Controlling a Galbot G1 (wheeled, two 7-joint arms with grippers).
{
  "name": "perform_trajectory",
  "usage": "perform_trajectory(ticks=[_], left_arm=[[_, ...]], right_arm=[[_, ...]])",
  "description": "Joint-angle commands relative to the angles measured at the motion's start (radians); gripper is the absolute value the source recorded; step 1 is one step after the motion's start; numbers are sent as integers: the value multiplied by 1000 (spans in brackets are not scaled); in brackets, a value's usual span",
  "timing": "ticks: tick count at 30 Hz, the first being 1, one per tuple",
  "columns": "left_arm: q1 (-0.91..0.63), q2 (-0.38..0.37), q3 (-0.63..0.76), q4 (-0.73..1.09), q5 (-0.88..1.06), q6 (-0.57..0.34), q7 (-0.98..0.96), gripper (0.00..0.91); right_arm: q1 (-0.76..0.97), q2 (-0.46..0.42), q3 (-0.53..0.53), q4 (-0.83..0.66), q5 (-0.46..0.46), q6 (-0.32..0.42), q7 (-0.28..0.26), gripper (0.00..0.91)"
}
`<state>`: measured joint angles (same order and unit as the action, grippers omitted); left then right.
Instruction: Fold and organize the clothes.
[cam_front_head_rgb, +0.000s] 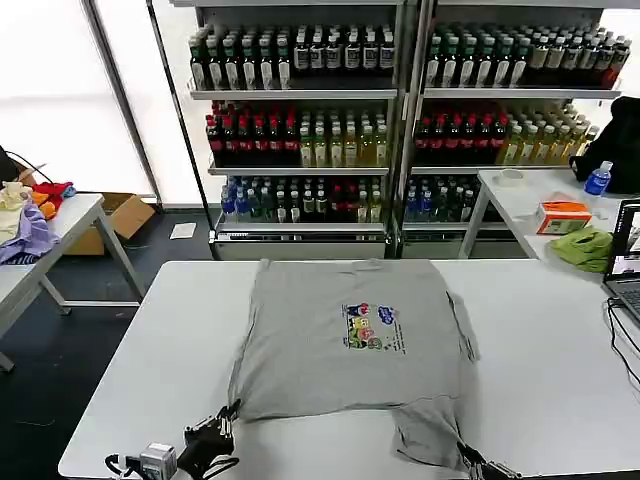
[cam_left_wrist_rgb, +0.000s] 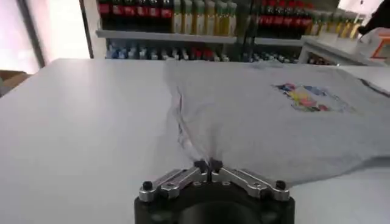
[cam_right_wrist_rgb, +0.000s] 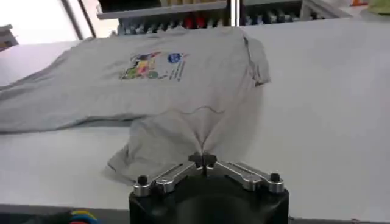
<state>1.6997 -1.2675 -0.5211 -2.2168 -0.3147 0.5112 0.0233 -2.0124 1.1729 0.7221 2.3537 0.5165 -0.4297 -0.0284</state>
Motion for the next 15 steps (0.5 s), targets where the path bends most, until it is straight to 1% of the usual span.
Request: perform_trajectory(ticks=[1, 2, 3, 5, 8, 11, 14, 15], left_arm=[[9, 11, -28, -91, -31, 30, 10, 20], [-19, 13, -33, -90, -43, 27, 11, 10], [-41, 16, -39, -82, -73, 27, 10, 20], [-98, 28, -47, -62, -114, 29, 1, 20], [-193, 58, -45, -8, -168, 32, -3, 20], [-284, 94, -26, 46, -238, 38, -3, 20], [-355, 122, -7, 123, -284, 39, 2, 20], [-393, 132, 8, 157, -289, 41, 6, 20]], right_arm=[[42, 4, 15, 31, 59, 86, -11, 0], [72, 6, 15, 26, 70, 109, -3, 0], [108, 8, 15, 19, 79, 120, 3, 0], [191, 9, 16, -2, 109, 136, 25, 0], [329, 0, 14, -51, 127, 144, 56, 0], [432, -24, 0, -110, 152, 147, 73, 0], [510, -40, -18, -181, 151, 158, 75, 0], [565, -46, -30, -222, 150, 162, 76, 0]])
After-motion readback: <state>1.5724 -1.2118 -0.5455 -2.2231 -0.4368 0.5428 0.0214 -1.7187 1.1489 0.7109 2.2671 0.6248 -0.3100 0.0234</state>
